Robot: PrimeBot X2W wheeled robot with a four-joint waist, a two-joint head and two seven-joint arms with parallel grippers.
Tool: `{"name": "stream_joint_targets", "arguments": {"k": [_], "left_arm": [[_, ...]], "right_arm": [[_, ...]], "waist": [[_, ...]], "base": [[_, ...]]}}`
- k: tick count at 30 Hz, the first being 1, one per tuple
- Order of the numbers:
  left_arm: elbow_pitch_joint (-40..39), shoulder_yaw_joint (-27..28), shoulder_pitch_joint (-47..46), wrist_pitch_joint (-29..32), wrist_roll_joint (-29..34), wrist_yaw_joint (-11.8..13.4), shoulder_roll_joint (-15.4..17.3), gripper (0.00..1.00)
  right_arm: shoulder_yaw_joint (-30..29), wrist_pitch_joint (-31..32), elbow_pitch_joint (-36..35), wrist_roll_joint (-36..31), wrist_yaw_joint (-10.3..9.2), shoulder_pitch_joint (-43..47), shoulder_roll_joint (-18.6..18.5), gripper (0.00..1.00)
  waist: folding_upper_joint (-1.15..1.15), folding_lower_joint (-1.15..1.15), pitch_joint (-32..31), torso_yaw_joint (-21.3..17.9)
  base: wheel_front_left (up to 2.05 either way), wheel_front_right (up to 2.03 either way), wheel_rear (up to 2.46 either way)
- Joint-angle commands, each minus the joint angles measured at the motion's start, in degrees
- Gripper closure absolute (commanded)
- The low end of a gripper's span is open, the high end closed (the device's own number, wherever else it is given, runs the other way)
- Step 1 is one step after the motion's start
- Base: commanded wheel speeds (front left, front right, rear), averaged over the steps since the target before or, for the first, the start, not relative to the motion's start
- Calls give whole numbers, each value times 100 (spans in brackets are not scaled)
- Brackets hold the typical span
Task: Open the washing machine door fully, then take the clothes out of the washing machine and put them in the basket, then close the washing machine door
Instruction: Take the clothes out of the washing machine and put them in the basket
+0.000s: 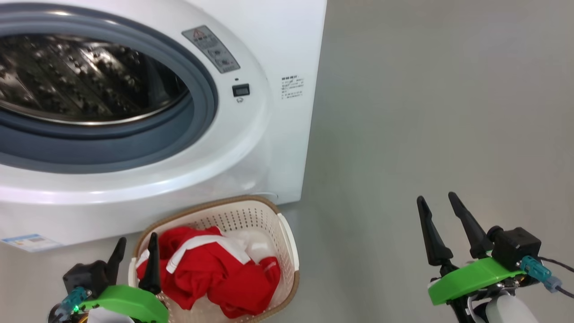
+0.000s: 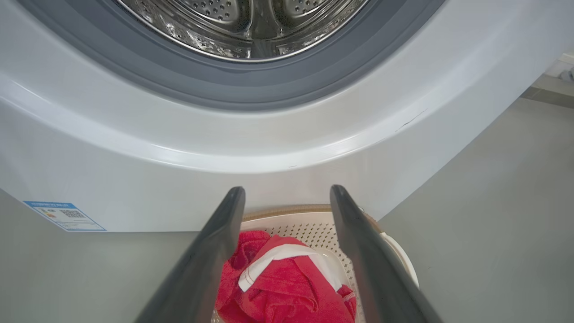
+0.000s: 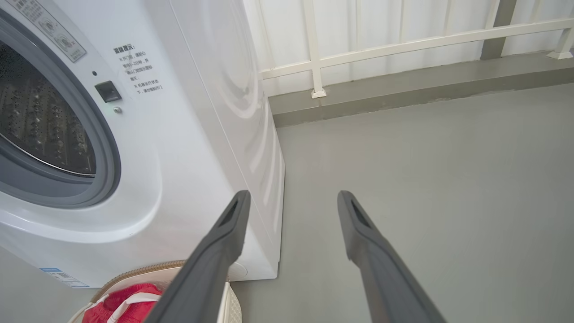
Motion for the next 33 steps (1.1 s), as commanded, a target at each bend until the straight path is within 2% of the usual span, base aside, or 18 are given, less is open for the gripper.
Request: {"name": "stream_joint_targets", "arguments": {"k": [1,15,26,33], "left_arm": [[-220,177,104,-28,61,-32,134,0],[-1646,308,883,-28,383,-32,94,0],[-2971,462,1665,-28,612,-32,47,0],[-3303,608,1918,-28,650,-32,12,0]], "right_arm": [[123,-37,-103,-65,36,26,3,0],[72,-37,-106,-40,36,625,-101,0],[47,-37,-197,-15,36,829,-178,0],[-11,-37,-295,-2,36,904,-182,0]], "waist": [[0,0,-238,27],[0,0,-896,141],[0,0,-1009,178],[0,0,-948,230]], "base": [[0,0,0],[0,0,0],[0,0,0],[0,0,0]]}}
